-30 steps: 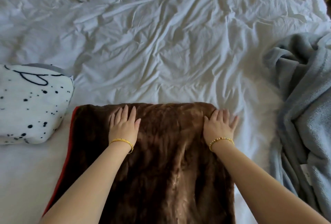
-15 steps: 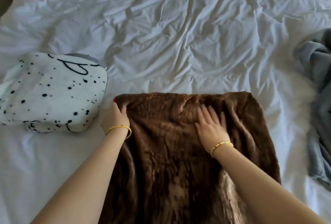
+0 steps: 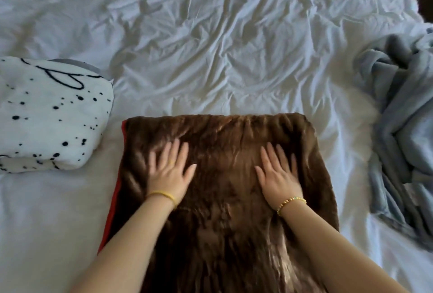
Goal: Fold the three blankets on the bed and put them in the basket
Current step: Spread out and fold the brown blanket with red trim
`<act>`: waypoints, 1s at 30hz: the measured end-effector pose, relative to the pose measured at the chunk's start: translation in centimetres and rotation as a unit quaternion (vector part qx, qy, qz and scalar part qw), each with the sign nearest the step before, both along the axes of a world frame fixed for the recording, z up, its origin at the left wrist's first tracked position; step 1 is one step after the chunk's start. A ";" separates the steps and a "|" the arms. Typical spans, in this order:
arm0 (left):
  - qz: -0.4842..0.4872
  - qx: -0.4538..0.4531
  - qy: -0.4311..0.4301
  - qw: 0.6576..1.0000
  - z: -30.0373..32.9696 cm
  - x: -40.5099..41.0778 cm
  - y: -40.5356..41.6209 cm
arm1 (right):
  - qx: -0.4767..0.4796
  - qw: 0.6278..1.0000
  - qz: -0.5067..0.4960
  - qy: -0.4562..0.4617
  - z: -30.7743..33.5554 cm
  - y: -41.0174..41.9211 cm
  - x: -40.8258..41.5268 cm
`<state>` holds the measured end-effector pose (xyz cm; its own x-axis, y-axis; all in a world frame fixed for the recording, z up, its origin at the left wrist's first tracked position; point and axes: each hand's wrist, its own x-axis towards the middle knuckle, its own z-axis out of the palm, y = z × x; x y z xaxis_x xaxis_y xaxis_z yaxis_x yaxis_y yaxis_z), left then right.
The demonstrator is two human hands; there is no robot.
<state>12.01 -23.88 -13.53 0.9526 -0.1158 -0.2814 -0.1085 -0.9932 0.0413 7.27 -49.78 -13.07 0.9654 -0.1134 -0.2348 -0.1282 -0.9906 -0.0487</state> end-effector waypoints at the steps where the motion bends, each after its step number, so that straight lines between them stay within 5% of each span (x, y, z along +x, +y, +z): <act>1: 0.020 0.019 0.000 1.000 0.1 0.6 1.6 | -0.022 1.000 -0.021 0.001 -0.2 -1.5 0.2; 7: 0.002 -0.012 -0.173 0.985 2.9 5.8 0.0 | -0.016 0.992 -0.059 -0.107 2.5 -3.0 7.2; 13: -0.068 0.058 0.109 0.990 3.8 11.1 -4.3 | 0.046 0.987 0.051 0.145 2.9 -0.3 13.3; 20: -0.102 0.177 0.197 0.959 5.1 13.2 -1.7 | -0.034 0.945 0.086 0.313 4.5 -1.8 14.4; 25: -0.102 0.106 0.043 0.988 7.5 12.3 -1.7 | -0.059 0.978 0.113 0.168 7.9 -1.7 14.8; 30: -0.058 0.056 -0.199 0.977 14.4 16.1 -1.3 | -0.045 0.988 0.040 -0.141 13.8 -2.0 17.6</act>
